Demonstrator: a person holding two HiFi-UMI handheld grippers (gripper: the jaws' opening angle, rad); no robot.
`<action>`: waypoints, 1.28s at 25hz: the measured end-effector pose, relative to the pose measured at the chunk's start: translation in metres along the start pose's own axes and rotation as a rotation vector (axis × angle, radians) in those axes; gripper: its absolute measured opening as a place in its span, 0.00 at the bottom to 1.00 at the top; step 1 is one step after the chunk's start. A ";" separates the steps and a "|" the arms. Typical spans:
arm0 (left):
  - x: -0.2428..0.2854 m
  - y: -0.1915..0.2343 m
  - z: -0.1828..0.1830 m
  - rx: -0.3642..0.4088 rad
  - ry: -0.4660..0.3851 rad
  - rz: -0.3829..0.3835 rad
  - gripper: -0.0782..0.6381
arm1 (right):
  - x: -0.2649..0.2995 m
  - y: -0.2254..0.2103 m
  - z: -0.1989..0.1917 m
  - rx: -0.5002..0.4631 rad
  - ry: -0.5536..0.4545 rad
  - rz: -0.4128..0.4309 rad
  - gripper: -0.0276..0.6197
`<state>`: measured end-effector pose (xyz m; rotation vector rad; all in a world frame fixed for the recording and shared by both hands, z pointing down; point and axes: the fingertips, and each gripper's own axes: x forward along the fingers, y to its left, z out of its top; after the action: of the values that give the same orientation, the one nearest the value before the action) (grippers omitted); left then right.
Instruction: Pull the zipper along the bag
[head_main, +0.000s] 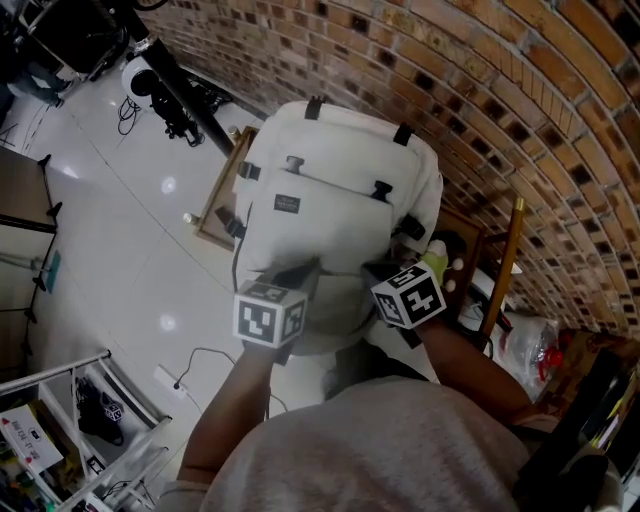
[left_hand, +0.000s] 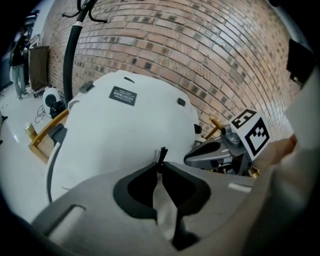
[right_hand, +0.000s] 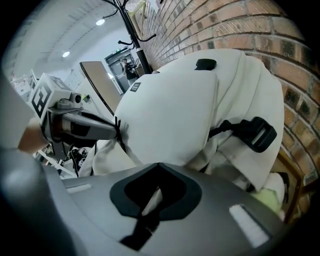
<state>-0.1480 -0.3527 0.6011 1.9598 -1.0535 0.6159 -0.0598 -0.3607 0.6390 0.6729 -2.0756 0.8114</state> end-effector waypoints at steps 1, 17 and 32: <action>-0.004 0.005 0.000 -0.005 -0.005 0.011 0.16 | 0.000 0.000 0.000 -0.001 0.002 -0.002 0.04; -0.059 0.089 -0.002 -0.101 -0.073 0.192 0.16 | 0.003 -0.001 -0.001 -0.016 0.026 -0.012 0.04; -0.086 0.138 -0.006 -0.151 -0.081 0.287 0.16 | 0.004 -0.001 -0.001 -0.014 0.041 -0.006 0.04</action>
<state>-0.3105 -0.3536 0.6014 1.7290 -1.4060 0.5942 -0.0604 -0.3618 0.6427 0.6493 -2.0402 0.8006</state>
